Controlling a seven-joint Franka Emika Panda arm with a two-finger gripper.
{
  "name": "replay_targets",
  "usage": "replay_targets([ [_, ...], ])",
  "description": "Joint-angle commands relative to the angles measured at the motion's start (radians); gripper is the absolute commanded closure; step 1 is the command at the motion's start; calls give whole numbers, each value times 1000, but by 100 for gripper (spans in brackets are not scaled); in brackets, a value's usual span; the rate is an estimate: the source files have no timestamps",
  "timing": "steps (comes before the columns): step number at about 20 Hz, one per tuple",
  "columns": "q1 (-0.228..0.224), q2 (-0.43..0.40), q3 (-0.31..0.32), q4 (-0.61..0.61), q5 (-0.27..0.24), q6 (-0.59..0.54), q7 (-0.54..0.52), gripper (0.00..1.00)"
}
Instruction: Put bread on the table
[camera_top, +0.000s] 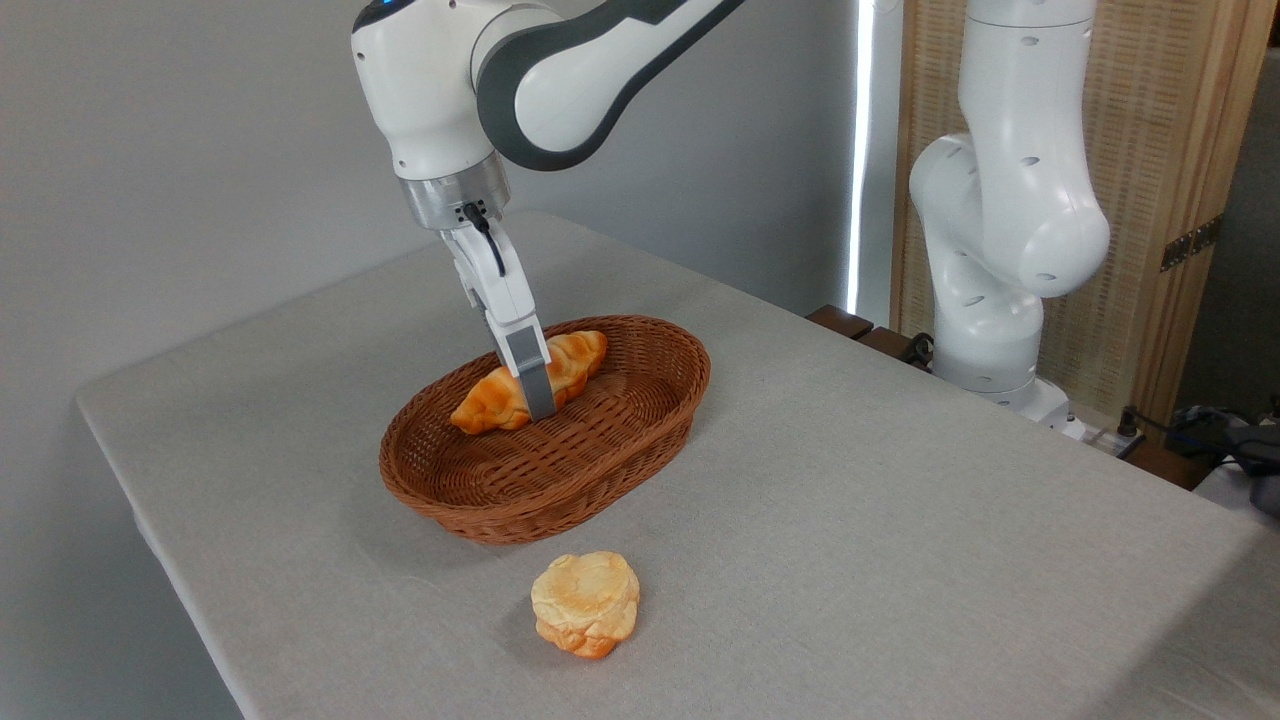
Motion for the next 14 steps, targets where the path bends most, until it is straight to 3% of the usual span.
replay_targets([
  [1,-7,3,8,-9,-22,15,-1,75],
  [9,-5,2,10,-9,-25,14,1,79],
  [13,-7,2,10,-9,-38,14,2,100],
  [14,-5,2,10,-9,-39,14,11,100],
])
